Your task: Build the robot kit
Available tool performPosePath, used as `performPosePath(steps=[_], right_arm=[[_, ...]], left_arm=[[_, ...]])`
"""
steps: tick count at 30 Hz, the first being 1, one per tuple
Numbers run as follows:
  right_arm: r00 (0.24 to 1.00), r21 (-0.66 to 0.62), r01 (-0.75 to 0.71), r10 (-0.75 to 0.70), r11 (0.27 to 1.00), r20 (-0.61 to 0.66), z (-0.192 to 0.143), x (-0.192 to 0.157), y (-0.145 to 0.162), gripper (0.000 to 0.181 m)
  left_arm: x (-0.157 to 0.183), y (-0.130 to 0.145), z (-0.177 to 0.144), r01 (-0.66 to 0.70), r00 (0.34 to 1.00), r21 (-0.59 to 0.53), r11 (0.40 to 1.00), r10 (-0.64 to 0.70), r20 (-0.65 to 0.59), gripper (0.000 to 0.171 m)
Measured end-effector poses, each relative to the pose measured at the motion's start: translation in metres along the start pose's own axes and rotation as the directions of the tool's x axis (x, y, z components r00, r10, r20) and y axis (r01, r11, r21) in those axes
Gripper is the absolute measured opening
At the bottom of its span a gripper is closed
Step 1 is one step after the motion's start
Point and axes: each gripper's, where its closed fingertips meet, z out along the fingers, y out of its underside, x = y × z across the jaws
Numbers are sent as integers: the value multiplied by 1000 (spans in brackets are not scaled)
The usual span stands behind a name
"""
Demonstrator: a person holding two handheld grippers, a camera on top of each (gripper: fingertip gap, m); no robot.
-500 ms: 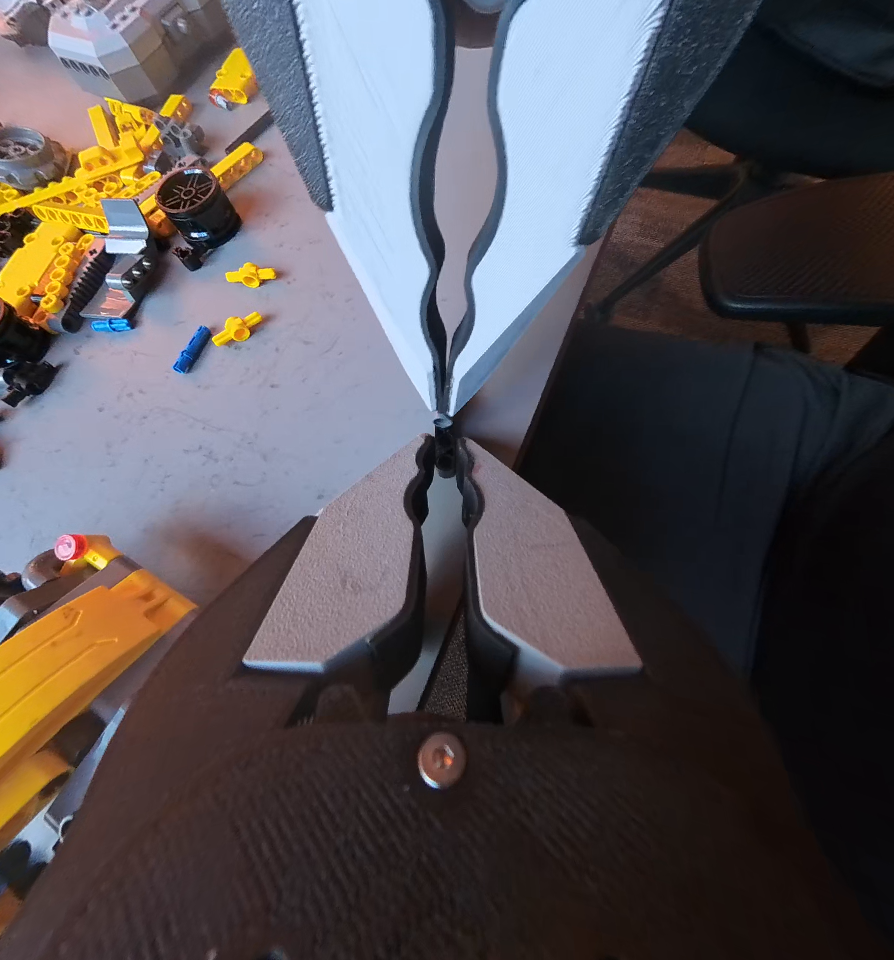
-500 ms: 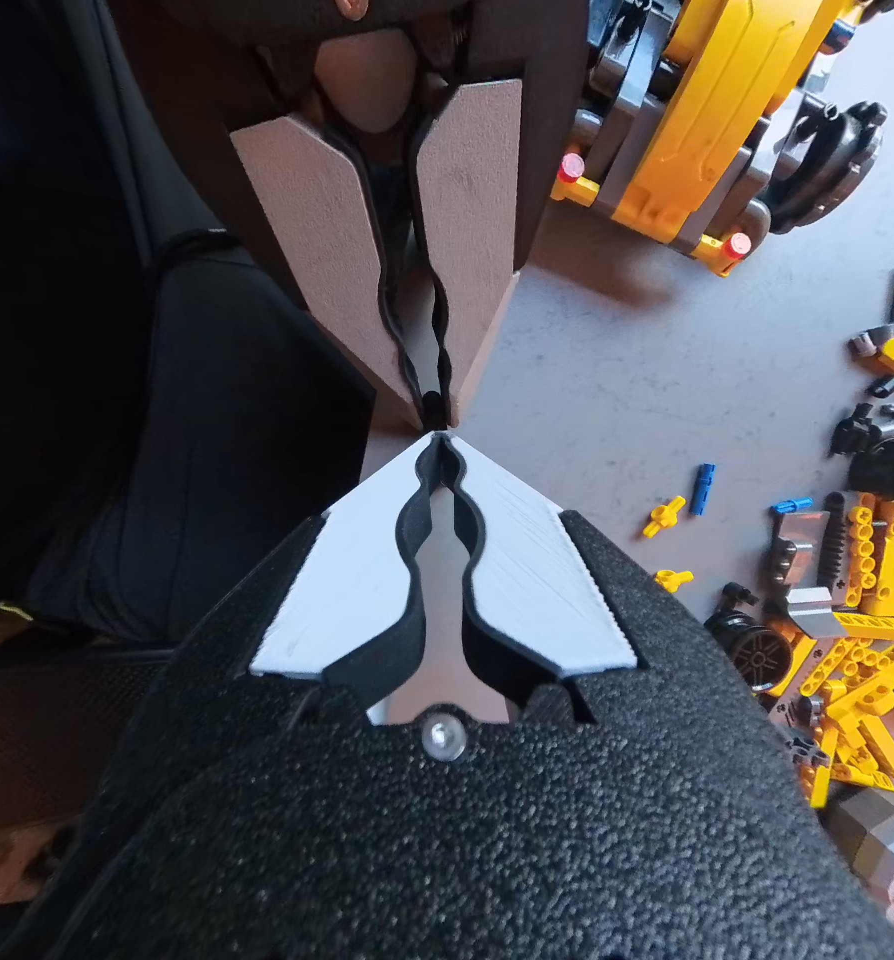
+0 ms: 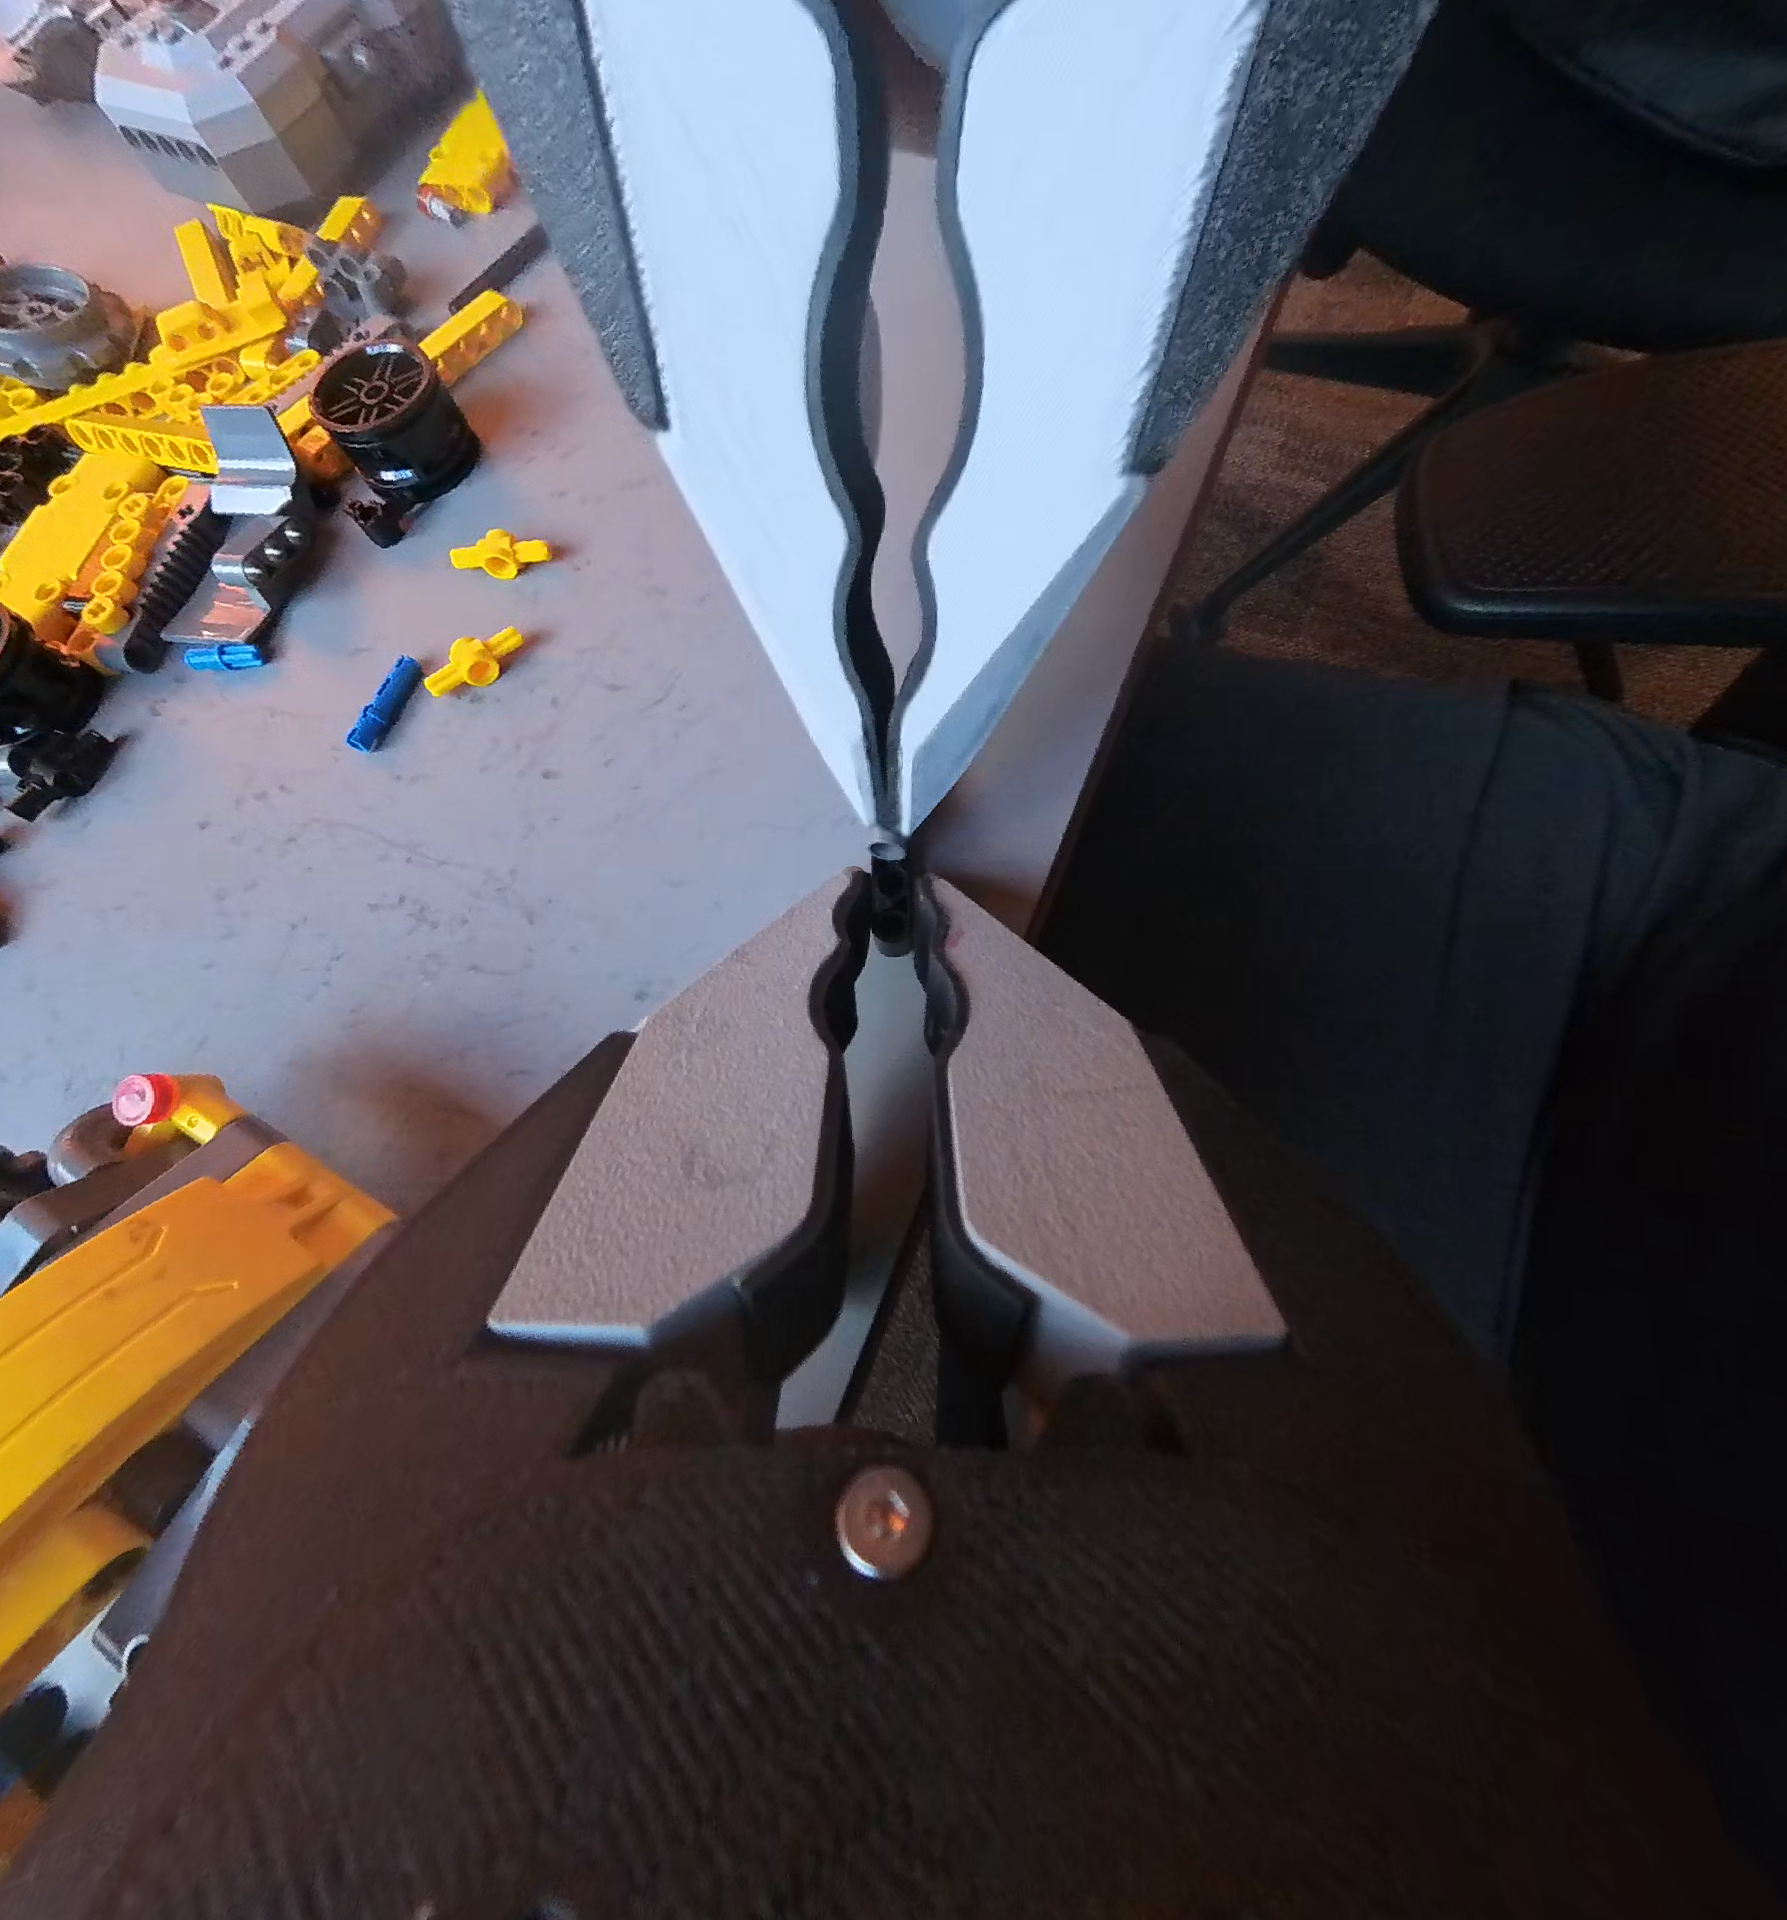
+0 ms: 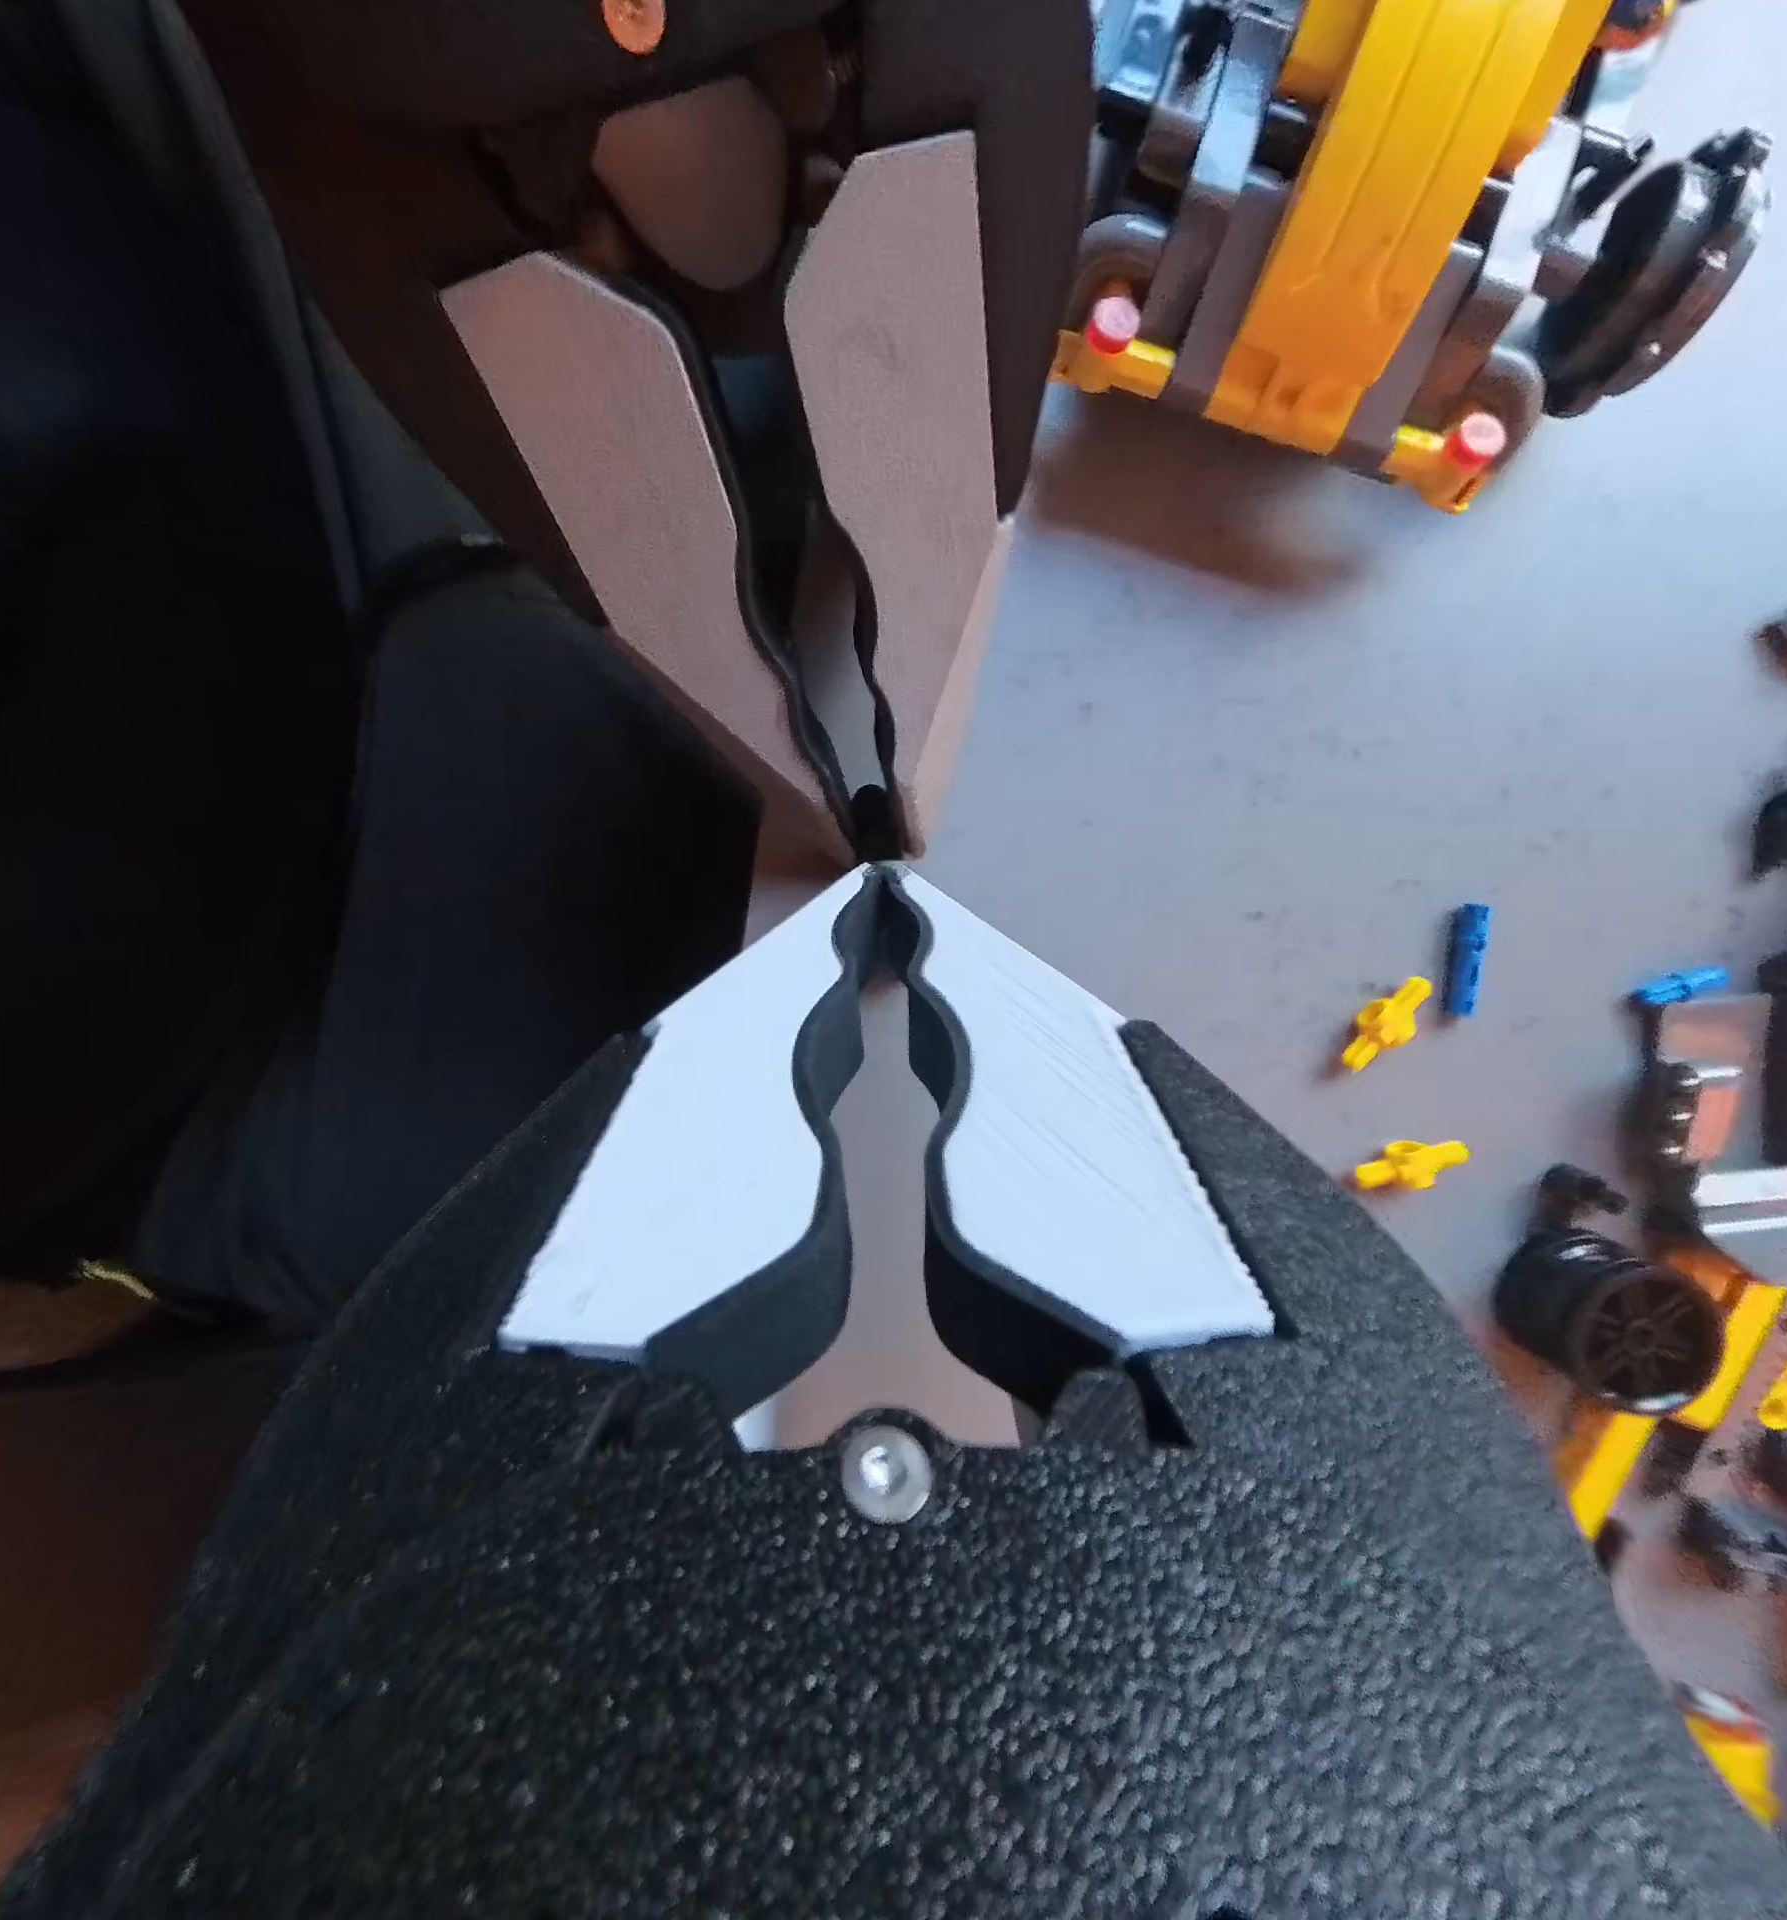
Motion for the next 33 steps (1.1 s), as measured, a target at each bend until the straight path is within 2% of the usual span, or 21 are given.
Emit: performPosePath(steps=[1,3,4,7,12,15,21,27,33], right_arm=[[999,26,-32,32,999,6,-1,-1,0,0],[995,72,-99,99,992,5,0,-2,2,26],[992,82,-126,127,989,-2,1,-2,5,33],[989,88,-136,140,987,-46,9,-1,10,30],[987,107,-143,149,984,-59,13,-2,7,14],[983,114,-153,163,982,-86,12,1,8,9],[972,144,-197,212,970,-98,11,9,11,18],[970,130,-171,190,977,-151,9,21,13,17],[962,183,-232,253,956,-106,9,23,13,22]], left_arm=[[0,0,0,-2,1000,1,1000,2,-2,5],[1,0,0,-3,1000,3,1000,3,-8,4],[1,0,0,-8,1000,6,1000,8,-9,4],[1,-1,-1,-14,1000,12,1000,14,-11,4],[2,-1,-1,-16,1000,17,1000,17,-15,5],[-3,-1,0,-17,999,12,1000,17,28,7],[-9,2,-5,63,997,-2,998,-63,52,34],[-2,-1,-27,83,993,15,996,-84,81,41],[18,5,-45,125,989,35,992,-127,74,42]])
